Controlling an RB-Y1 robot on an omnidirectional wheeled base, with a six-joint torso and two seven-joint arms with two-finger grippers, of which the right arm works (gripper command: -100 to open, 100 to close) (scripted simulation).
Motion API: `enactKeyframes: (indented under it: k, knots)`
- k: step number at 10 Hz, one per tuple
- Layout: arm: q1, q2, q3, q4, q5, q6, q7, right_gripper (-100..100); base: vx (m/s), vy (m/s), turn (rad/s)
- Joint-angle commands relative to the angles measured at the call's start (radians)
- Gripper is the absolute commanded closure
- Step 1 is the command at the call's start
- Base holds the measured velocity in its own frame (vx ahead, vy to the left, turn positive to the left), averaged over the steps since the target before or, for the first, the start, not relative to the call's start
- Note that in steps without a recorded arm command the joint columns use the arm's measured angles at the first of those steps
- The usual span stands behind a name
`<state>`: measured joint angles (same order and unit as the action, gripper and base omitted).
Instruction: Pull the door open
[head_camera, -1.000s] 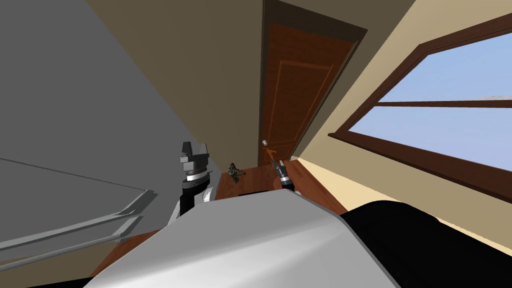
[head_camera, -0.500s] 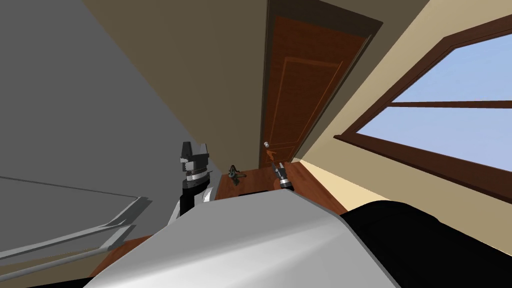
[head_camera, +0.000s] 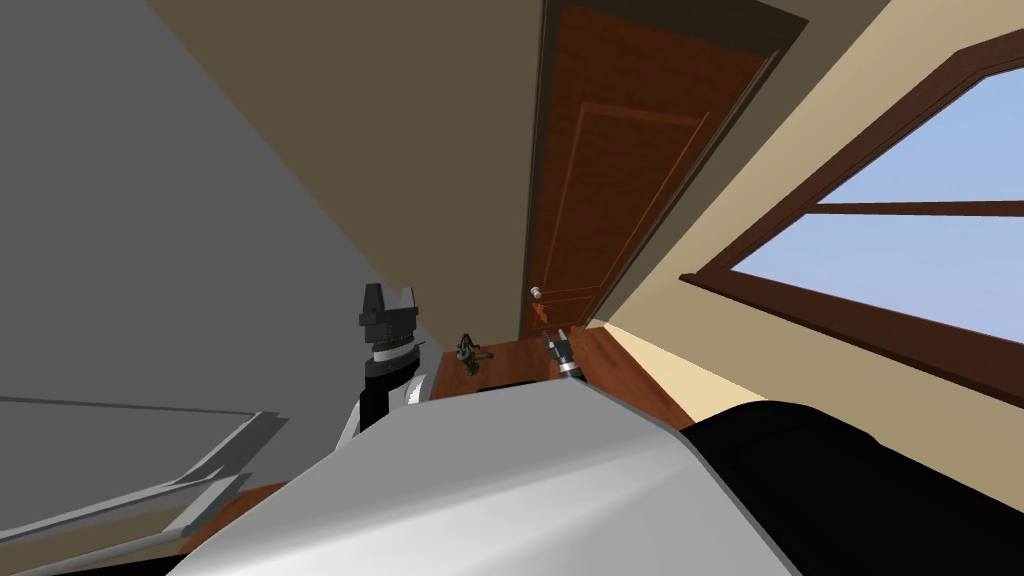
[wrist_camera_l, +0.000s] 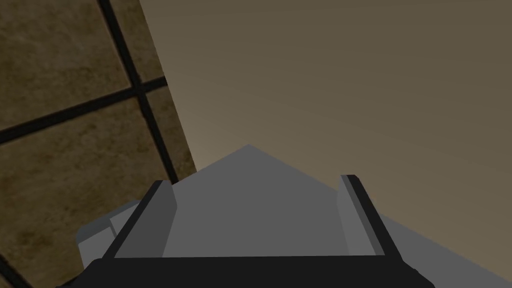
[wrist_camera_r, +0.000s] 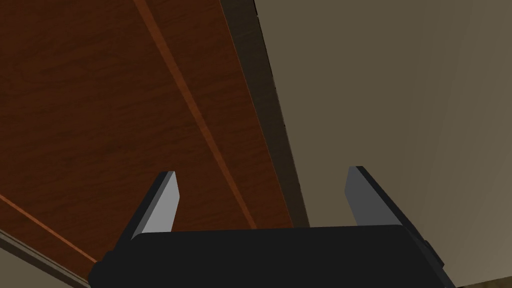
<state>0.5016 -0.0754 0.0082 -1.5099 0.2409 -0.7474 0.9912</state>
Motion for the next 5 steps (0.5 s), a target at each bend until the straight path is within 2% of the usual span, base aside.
enactKeyframes:
  k: [1, 3, 5]
  knots:
    - [-0.003, 0.005, -0.002, 0.030, 0.008, -0.013, 0.030, -100, 0.102, 0.015, 0.023]
    - [-0.004, 0.011, -0.003, 0.058, 0.017, -0.023, 0.062, -100, 0.102, 0.002, 0.019]
    - [-0.004, 0.022, -0.004, 0.096, 0.030, -0.038, 0.107, -100, 0.159, -0.034, 0.020]
